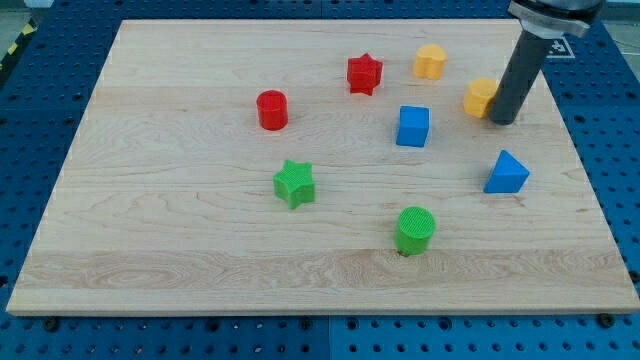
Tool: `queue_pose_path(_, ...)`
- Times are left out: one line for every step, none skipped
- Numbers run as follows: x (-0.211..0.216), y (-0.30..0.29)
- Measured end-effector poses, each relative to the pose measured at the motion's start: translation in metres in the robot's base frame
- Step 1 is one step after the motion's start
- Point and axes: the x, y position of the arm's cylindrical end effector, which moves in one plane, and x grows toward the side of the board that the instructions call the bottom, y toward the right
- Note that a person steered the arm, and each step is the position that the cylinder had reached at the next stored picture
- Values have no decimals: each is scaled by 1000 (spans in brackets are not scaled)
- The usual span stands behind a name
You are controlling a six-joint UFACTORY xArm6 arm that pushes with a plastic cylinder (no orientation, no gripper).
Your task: Move the yellow hexagon to the right side of the yellow heart
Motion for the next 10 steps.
queue_pose_path(-1,-4)
queue_pose_path(-27,-4)
queue_pose_path(-29,-4)
queue_pose_path(-48,-4)
queue_pose_path(-67,-5)
queue_pose_path(-77,-18)
queue_pose_path(-78,-25)
queue_pose_path(-77,-27)
queue_pose_path(-35,-17)
queue_pose_path(-20,-17)
